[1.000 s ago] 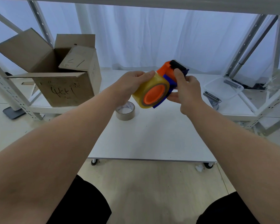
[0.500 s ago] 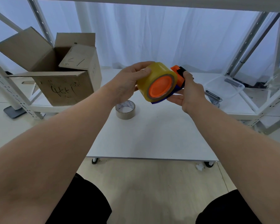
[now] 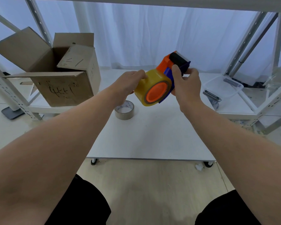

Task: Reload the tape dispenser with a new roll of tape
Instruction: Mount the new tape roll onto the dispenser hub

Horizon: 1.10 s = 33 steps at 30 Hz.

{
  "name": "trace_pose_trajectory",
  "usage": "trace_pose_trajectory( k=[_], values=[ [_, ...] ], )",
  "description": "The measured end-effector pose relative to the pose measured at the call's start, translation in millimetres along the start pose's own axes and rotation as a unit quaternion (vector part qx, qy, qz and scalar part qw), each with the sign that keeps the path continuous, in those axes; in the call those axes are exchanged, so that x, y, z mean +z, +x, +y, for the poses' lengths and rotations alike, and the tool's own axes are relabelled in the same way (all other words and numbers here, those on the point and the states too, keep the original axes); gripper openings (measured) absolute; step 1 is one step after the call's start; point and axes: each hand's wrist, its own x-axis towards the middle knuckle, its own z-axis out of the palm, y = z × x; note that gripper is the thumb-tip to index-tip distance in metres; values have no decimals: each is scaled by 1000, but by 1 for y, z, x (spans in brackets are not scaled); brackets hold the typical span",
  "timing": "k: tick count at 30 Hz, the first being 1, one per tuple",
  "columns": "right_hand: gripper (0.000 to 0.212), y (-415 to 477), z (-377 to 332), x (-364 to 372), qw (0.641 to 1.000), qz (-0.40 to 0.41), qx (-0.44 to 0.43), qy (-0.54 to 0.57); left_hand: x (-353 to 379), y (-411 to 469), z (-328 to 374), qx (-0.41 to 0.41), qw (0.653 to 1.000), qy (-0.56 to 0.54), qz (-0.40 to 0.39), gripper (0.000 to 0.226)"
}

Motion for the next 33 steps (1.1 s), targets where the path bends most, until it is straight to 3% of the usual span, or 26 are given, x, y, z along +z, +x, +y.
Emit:
trace_pose_trajectory(
  k=[9,16,19,21,26,29,33],
  values=[
    [45,-13,-5,5,987,-40,-123,-96,2,2,1,3,999,42,11,19],
    [48,-16,-6,10,974,-73,-162,-139,1,2,-3,2,999,52,0,24],
    [35,-9,-2,9,995,-44,-75,-58,-2,2,-4,23,999,39,-15,31],
    [28,-5,-2,6,999,-26,21,31,-5,0,-3,43,999,12,-25,21],
    [28,3,-1,-7,972,-29,186,140,-6,-1,0,90,992,-74,-54,9],
    [28,4,2,-9,966,-26,212,148,-5,-2,1,94,992,-64,-63,9],
    [35,8,4,-8,978,-2,161,132,-6,0,-3,70,996,-34,-49,16]
  ],
)
